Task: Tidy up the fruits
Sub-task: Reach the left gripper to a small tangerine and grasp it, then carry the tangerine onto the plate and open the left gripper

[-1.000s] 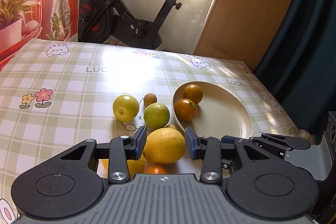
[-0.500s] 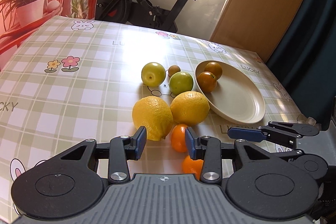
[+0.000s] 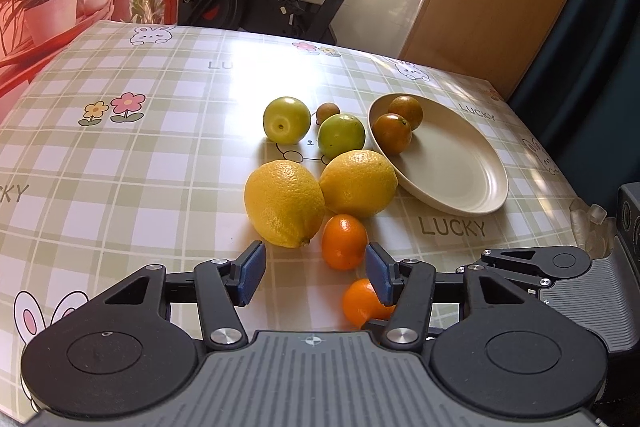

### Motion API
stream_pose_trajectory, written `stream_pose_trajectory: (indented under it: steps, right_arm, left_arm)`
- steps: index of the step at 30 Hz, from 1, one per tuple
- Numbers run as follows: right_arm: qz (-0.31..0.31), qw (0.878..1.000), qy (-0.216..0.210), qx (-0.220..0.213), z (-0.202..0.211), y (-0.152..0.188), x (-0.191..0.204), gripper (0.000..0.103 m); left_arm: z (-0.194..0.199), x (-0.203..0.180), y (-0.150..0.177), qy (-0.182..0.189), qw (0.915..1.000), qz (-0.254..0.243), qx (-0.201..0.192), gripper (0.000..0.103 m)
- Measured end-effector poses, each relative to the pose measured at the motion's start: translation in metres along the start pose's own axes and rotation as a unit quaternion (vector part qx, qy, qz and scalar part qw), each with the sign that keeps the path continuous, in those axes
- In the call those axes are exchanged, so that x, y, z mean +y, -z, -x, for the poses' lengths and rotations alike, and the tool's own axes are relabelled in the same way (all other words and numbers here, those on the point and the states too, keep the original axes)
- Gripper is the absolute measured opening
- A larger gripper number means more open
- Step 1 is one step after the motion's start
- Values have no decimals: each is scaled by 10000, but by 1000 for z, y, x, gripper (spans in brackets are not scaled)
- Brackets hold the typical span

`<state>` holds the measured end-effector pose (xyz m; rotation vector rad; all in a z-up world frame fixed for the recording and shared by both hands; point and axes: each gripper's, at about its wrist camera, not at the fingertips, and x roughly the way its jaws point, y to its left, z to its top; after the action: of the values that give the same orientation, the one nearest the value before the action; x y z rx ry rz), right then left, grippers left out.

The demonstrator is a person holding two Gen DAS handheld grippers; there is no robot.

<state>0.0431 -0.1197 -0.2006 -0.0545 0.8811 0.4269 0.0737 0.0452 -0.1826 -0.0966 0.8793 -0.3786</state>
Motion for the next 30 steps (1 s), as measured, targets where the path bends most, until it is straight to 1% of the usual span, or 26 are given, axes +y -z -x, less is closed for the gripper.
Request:
stream_pose_trajectory:
  steps: [5,8,11,14,15,17,18,19,21,26,30]
  right_arm:
    - [-37,9998,-25,203,-8,4,0,47]
    - [-159,9997,7,169,-7,5,-5,46]
    - [-214,9996,72,143,-5,6,-7,46]
    - [-221,9996,97,120,-4,7,-7,45]
    - [-211,9997,108,111,-4,7,-7,44]
    - [-200,9997,113,100,-4,7,-7,42]
    - [-200,9997,107,93,-3,7,-7,42]
    - [-196,9997,110,88,-3,7,-7,40]
    - [-206,9997,115,91,-4,7,-7,38]
    - [-272,9995,145,81,-3,8,-11,38]
    - [-341,9991,246,55,-2,9,-14,38]
  left_arm:
    - [-6,-1,5,283,9994,33,209,56]
    - [-13,-2,6,622,9972,221,353,56]
    - [-22,-7,6,758,9958,250,447,55]
    - [-30,-11,6,856,9943,228,596,49]
    - [-33,-11,7,912,9934,253,642,44]
    - [-36,-10,7,927,9929,284,692,44]
    - [-38,-11,7,916,9928,280,714,40]
    - [-39,-11,7,910,9929,269,724,39]
    - [-41,-13,6,919,9927,248,735,39]
    - [-46,-18,3,950,9924,162,764,39]
    - [-53,-28,-2,971,9922,21,782,39]
